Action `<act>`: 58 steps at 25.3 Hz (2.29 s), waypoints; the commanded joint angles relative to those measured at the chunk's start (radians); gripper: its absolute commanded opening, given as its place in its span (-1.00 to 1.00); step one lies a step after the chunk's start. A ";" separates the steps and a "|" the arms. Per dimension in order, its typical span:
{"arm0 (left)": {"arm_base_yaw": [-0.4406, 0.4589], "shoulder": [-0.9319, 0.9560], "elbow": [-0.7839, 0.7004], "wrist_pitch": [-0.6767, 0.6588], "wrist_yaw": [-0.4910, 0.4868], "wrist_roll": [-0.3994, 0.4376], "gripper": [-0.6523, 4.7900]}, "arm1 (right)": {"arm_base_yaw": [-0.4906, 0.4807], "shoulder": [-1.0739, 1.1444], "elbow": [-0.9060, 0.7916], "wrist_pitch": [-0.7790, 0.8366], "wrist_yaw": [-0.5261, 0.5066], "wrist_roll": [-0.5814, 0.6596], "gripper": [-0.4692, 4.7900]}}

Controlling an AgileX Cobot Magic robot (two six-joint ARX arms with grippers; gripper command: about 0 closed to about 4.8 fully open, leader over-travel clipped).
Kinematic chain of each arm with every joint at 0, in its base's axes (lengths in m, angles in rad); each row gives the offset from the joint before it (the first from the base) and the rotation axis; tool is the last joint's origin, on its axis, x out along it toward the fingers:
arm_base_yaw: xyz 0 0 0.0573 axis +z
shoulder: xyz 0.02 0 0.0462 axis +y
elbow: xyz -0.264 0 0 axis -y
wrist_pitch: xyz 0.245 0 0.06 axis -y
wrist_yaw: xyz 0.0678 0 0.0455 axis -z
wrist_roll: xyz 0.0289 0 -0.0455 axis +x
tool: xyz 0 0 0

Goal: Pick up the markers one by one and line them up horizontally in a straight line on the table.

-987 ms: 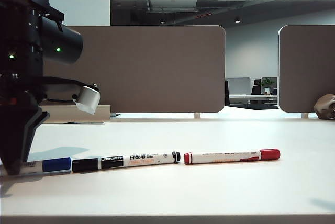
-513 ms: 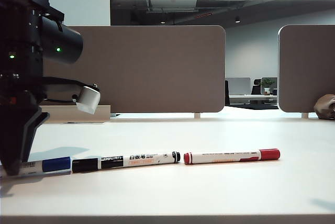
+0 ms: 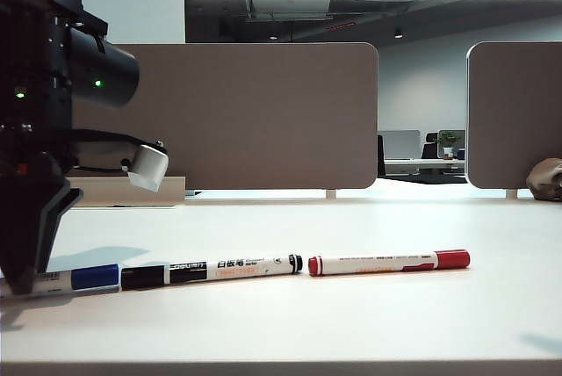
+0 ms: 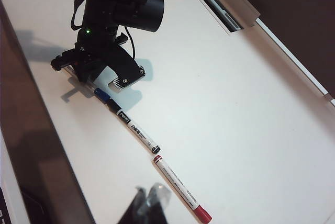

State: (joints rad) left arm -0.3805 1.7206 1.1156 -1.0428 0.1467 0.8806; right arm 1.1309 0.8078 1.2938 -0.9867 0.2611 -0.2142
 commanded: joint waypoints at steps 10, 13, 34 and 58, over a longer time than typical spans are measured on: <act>0.000 -0.005 0.000 0.020 0.000 -0.024 0.08 | -0.001 -0.002 0.004 0.007 -0.013 0.031 -0.83; -0.001 -0.005 0.000 0.020 -0.011 -0.024 0.08 | -0.001 -0.002 0.004 -0.005 -0.013 0.031 -0.83; -0.008 -0.070 0.000 0.014 -0.030 -0.024 0.08 | -0.001 -0.002 0.004 -0.011 -0.021 0.032 -0.83; -0.127 -0.372 0.000 0.068 0.030 -0.269 -0.78 | -0.001 -0.104 -0.024 0.085 -0.013 0.031 -0.83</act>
State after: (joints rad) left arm -0.5011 1.3865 1.1156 -1.0019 0.1516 0.6670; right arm 1.1309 0.7273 1.2732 -0.9512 0.2440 -0.1879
